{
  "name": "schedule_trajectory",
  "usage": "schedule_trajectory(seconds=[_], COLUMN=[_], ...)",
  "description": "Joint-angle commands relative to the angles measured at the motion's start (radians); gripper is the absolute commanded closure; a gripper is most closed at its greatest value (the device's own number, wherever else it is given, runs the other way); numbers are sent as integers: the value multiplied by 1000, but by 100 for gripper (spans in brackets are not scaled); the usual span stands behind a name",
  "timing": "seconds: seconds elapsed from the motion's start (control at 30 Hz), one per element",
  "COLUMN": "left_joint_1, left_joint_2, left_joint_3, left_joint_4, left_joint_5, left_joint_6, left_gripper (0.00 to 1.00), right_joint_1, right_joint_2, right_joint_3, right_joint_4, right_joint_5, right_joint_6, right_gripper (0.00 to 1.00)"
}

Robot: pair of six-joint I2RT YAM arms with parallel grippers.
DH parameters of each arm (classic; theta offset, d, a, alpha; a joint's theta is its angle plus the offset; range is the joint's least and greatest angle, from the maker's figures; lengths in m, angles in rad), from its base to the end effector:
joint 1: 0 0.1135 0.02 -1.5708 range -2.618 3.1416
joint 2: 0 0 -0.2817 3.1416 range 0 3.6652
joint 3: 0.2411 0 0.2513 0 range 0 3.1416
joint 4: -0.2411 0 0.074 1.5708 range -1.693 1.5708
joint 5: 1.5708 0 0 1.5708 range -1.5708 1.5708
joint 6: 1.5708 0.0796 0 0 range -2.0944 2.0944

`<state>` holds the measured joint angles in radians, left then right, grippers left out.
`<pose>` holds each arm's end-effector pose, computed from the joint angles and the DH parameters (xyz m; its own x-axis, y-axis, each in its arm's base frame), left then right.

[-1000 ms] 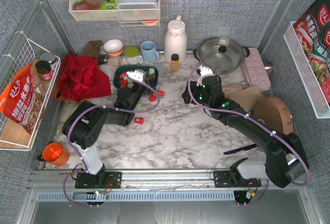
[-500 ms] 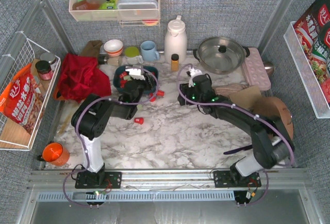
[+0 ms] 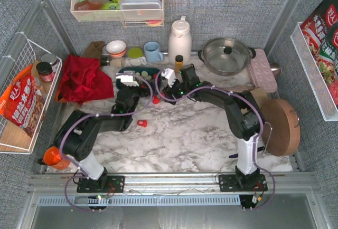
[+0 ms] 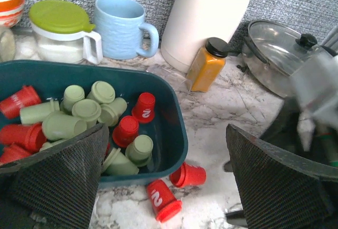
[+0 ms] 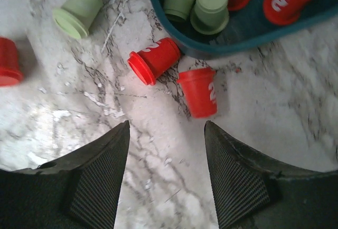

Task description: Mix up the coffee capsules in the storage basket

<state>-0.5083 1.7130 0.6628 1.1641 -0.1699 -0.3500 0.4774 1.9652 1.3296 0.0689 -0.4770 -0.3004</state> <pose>0.3427 -0.1755 0.2278 -0.0209 -0.3752 -0.9267 0.3468 0.8666 -0.3587 0.4116 0.2541 0.1993 -0.2329 -0.4164 -0.8788 -0.8596 0.5107 -0.0142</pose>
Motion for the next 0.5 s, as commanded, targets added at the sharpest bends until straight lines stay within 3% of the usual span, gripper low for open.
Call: schedule_trajectory(seconds=[0.0, 0.2, 0.47], left_joint_1=[-1, -1, -1], left_joint_2=[-124, -236, -312], left_joint_3=[-8, 64, 39], left_joint_4=[-288, -677, -760], left_joint_5=[-25, -3, 8], left_joint_6=[-62, -83, -126], left_gripper=[1, 1, 1], right_joint_1=[-7, -17, -4], right_joint_2=[99, 227, 316], right_joint_3=[118, 259, 402], right_joint_4=[-180, -253, -341], right_joint_5=[-115, -118, -94], right_joint_6=[-380, -531, -587], right_gripper=[38, 39, 44])
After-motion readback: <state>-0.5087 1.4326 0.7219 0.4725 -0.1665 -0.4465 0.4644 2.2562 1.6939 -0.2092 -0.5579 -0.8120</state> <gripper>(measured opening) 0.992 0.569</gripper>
